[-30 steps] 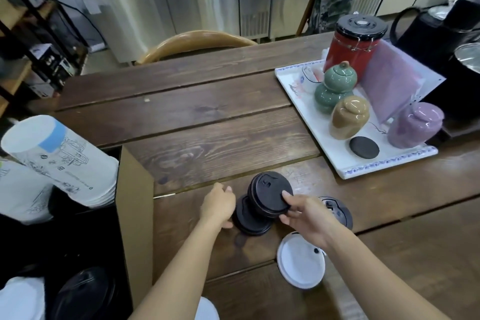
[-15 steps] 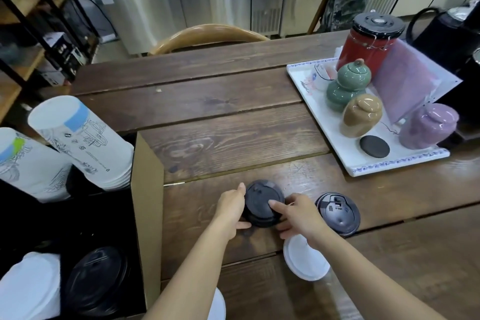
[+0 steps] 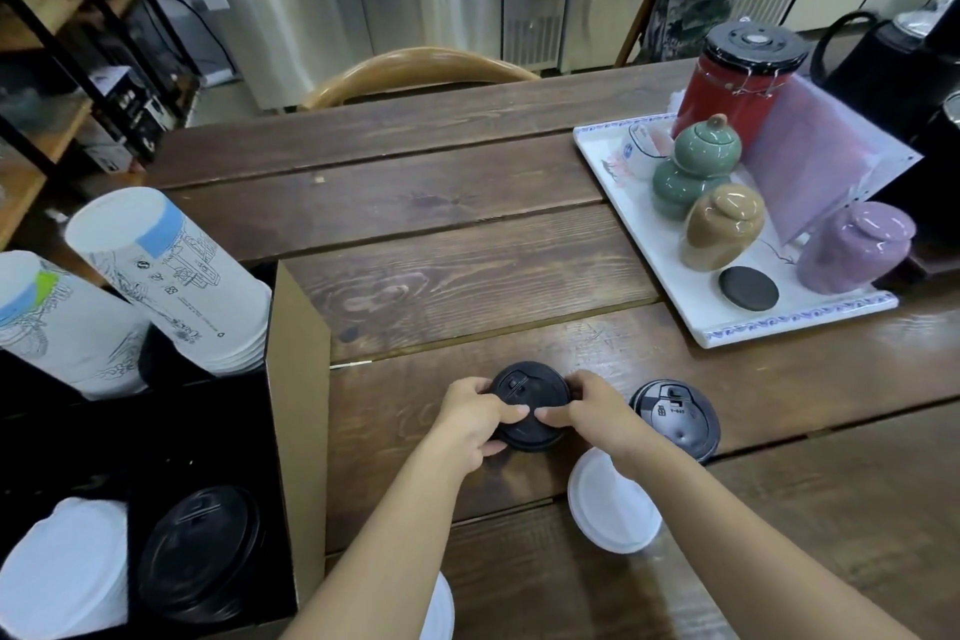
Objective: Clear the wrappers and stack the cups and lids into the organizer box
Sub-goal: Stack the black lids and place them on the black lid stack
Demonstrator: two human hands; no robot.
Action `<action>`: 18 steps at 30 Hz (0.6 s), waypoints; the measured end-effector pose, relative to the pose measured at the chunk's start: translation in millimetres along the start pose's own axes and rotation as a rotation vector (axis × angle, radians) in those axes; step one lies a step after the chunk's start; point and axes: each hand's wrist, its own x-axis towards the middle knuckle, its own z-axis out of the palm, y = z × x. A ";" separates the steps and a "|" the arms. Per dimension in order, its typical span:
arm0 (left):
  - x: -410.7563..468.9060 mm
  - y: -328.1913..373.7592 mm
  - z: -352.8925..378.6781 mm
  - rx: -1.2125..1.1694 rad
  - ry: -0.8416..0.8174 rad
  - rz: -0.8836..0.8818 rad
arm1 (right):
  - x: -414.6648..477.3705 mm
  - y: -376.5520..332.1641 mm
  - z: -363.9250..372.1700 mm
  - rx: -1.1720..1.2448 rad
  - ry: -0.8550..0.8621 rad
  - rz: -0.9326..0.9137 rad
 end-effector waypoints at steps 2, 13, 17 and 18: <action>0.1 -0.2 0.1 -0.037 0.012 0.026 | 1.5 1.6 -4.5 0.028 0.008 0.014; -12.4 17.2 30.7 -0.117 -0.096 0.147 | -17.4 4.9 -47.2 0.229 0.046 -0.096; -16.8 23.9 61.4 -0.111 -0.191 0.198 | -32.8 6.6 -73.8 0.234 0.169 -0.167; -17.1 24.3 69.5 -0.100 -0.203 0.208 | -36.8 8.5 -80.3 0.231 0.195 -0.177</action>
